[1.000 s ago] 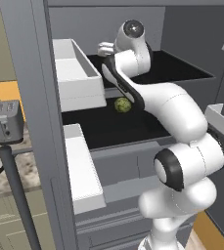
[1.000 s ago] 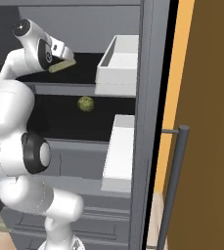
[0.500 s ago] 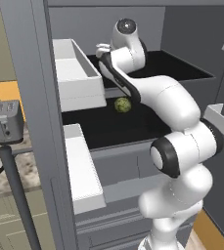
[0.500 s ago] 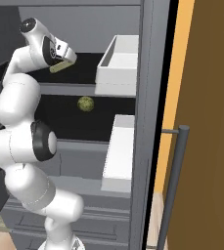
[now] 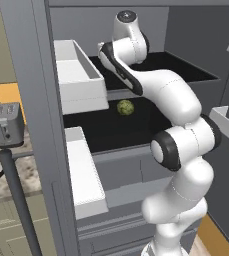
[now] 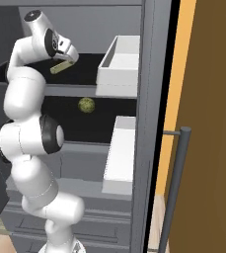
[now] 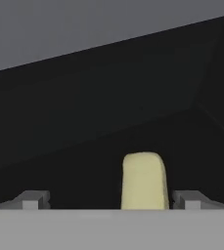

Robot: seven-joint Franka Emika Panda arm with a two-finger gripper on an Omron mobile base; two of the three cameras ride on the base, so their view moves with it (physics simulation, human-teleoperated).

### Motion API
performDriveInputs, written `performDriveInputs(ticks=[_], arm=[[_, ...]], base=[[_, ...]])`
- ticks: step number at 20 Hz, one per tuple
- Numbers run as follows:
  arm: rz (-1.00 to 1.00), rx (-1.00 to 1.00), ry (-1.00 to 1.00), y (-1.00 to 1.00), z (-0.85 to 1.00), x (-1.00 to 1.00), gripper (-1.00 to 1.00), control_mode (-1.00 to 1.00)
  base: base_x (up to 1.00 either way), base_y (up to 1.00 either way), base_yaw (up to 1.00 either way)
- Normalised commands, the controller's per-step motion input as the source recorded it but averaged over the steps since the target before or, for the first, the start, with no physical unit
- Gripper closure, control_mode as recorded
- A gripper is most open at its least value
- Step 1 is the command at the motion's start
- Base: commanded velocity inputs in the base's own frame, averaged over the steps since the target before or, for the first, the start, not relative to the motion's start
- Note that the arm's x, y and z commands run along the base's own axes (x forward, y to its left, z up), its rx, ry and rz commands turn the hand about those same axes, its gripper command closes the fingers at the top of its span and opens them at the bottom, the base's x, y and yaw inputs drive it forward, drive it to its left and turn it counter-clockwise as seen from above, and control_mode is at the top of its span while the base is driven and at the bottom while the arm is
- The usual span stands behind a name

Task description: Retrieve the butter from the fridge and place it on a plate on the dining table. Then retrieve the butter knife by the fridge and place it near the plate.

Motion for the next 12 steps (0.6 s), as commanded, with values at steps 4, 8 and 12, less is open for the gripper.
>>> performDriveInputs(ticks=[4,8,12], arm=[[0.00,-0.01,0.05,-0.01,-0.12,0.00,-1.00,-1.00],[0.00,-0.03,0.01,-0.02,-0.22,0.00,-1.00,-1.00],[0.00,-0.05,0.00,-0.09,-0.28,0.00,-1.00,-1.00]], base=[[0.00,0.00,0.00],[0.00,0.00,0.00],[0.00,0.00,0.00]])
